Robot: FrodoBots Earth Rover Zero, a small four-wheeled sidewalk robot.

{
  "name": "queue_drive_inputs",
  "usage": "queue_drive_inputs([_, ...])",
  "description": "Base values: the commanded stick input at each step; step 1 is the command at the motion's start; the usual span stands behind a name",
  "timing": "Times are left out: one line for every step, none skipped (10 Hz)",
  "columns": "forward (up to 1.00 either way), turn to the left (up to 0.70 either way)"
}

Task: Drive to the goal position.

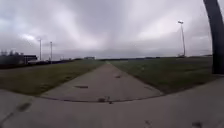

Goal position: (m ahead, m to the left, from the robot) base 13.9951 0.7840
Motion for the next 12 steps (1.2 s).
queue_drive_inputs([0.7, 0.0])
queue_drive_inputs([0.7, 0.0])
queue_drive_inputs([0.7, 0.0])
queue_drive_inputs([0.7, 0.0])
queue_drive_inputs([0.7, 0.0])
queue_drive_inputs([0.7, 0.0])
queue_drive_inputs([0.7, 0.0])
queue_drive_inputs([0.7, 0.0])
queue_drive_inputs([0.7, 0.0])
queue_drive_inputs([0.7, 0.0])
queue_drive_inputs([0.7, 0.0])
queue_drive_inputs([0.7, 0.0])
